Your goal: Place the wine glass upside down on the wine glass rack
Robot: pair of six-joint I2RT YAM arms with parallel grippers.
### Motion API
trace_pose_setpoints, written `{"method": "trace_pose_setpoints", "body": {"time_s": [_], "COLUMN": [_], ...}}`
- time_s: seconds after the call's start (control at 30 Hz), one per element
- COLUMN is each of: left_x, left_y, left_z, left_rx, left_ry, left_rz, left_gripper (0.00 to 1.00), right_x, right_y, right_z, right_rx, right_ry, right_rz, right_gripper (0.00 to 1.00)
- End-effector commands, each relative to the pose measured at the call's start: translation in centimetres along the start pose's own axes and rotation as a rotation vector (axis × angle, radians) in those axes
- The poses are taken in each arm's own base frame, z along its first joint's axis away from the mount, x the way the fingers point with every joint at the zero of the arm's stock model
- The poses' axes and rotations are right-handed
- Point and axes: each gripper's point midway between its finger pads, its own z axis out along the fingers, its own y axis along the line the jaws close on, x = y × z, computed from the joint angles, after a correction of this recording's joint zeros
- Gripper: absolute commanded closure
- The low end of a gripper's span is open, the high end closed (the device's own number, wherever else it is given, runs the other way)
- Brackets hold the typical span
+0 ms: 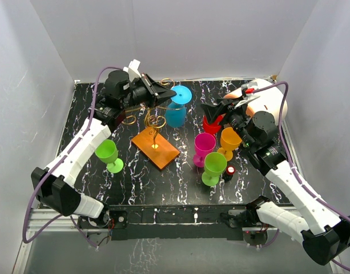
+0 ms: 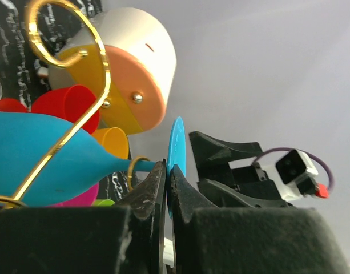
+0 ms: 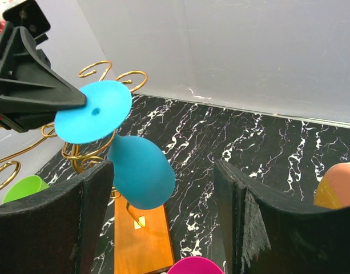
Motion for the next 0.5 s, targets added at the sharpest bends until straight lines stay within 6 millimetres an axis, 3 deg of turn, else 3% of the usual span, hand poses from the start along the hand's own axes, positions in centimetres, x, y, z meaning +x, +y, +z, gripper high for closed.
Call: {"method": "trace_pose_setpoints", "body": {"time_s": [0.0,0.47], "left_x": [-0.99,-0.99], "left_y": [-0.15,0.39], "left_z": [-0.58,-1.51], "left_rx": [-0.036,-0.089], "left_ry": [-0.058,-0.061], "left_rz": [0.061,0.125], "left_gripper": [0.99,0.61], "right_x": [-1.97,-1.45], "right_y": [0.26,0.33], "right_z": [-0.28,-0.15], "right_rx": [0.002,-0.004], "right_ry": [-0.067,-0.053], "right_rz": [0.008,0.022], "right_gripper": [0.32,0.31]}}
